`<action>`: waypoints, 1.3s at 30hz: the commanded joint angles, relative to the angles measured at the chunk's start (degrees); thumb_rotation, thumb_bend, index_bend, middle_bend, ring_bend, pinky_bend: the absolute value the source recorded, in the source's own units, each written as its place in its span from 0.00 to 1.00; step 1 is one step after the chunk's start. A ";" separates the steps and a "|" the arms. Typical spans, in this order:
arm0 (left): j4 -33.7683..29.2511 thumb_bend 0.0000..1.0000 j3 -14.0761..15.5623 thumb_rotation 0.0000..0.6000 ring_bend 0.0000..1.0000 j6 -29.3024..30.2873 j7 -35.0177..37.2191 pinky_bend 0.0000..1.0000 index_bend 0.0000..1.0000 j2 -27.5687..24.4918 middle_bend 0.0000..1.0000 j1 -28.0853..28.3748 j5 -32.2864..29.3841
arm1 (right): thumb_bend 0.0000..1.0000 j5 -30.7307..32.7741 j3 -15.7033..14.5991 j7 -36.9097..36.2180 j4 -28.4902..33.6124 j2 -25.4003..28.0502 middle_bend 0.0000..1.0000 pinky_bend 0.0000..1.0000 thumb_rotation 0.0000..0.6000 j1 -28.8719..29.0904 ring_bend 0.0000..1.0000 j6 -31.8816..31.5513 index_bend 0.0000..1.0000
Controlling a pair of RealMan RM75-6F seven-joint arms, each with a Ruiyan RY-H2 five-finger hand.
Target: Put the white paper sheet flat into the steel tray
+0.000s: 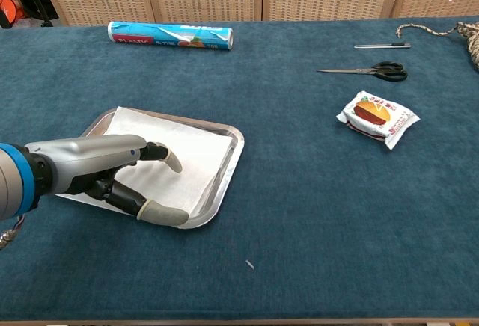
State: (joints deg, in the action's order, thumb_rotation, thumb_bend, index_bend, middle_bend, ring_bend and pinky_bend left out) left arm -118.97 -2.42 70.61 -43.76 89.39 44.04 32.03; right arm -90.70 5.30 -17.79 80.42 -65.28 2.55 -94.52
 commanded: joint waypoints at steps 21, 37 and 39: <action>3.00 0.04 -0.86 0.37 0.00 0.22 1.29 0.10 0.16 3.58 0.00 0.99 -2.54 | 0.00 0.07 0.01 -0.47 -0.04 0.11 0.00 0.00 1.00 0.00 0.00 0.09 0.00; -1.03 0.05 0.16 0.36 0.00 2.07 4.13 0.10 0.15 2.22 0.00 -0.72 4.60 | 0.00 0.06 0.02 -0.28 0.05 0.06 0.00 0.00 1.00 0.00 0.00 0.07 0.00; -2.38 0.05 0.44 0.36 0.00 2.53 4.42 0.10 0.15 1.26 0.00 -1.10 5.95 | 0.00 -0.01 0.01 -0.18 0.04 0.01 0.00 0.00 1.00 -0.02 0.00 -0.03 0.00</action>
State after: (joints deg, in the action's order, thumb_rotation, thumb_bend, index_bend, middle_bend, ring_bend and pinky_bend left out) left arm -120.48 -2.29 72.66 -39.68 91.38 43.33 37.13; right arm -90.70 5.30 -17.97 80.46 -65.26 2.53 -94.55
